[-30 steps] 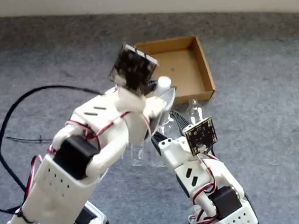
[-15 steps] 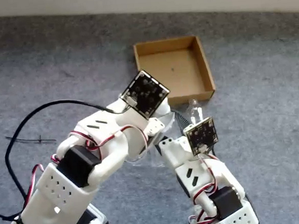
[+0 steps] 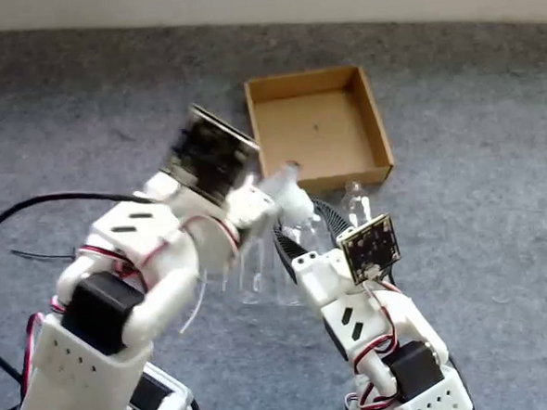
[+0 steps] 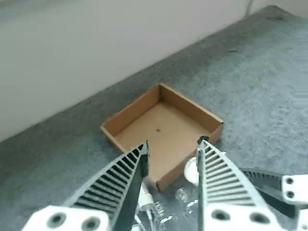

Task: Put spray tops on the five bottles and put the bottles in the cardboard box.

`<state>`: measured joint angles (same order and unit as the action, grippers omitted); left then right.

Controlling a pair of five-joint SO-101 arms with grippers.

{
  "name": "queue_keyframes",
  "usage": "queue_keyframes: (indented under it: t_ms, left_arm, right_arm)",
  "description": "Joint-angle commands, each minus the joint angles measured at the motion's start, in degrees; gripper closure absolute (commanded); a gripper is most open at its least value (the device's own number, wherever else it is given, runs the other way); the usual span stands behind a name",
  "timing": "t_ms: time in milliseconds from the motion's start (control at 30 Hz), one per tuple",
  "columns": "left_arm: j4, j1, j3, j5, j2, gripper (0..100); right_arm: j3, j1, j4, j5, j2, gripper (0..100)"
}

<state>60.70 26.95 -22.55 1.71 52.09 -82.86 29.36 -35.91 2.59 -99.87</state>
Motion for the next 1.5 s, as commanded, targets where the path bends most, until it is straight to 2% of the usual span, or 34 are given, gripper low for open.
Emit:
queue_keyframes:
  t_ms: [0,100,333,533,800,1067,1333,1467]
  left_arm:
    - [0.7,-6.5,1.2,0.2,0.9,84]
    - [1.1,-5.8,-0.4,0.4,1.1,84]
    - [1.1,0.7,-2.1,1.8,0.8,84]
    - [0.9,2.2,-8.1,3.9,0.8,84]
    - [-0.9,8.0,-7.7,3.9,0.8,84]
    - [-1.8,7.3,-7.6,4.0,-2.9,84]
    - [-1.1,-1.0,-1.1,4.0,-5.2,84]
    - [3.2,-3.8,1.9,5.2,-3.5,84]
  right_arm:
    - [0.5,-0.6,1.2,-0.5,-0.7,98.9]
    - [0.5,-0.6,1.2,-0.5,-0.7,98.9]
    - [0.2,-0.6,1.2,-0.5,-0.7,98.9]
    - [0.3,-0.6,1.2,-0.4,-0.7,98.9]
    - [0.2,-0.6,1.2,-0.2,-0.7,99.2]
    - [0.2,-0.6,1.0,-0.2,-0.7,99.3]
    - [0.1,-0.8,0.9,-0.1,-0.7,99.3]
    - [0.6,-0.9,1.1,-0.1,-0.7,99.3]
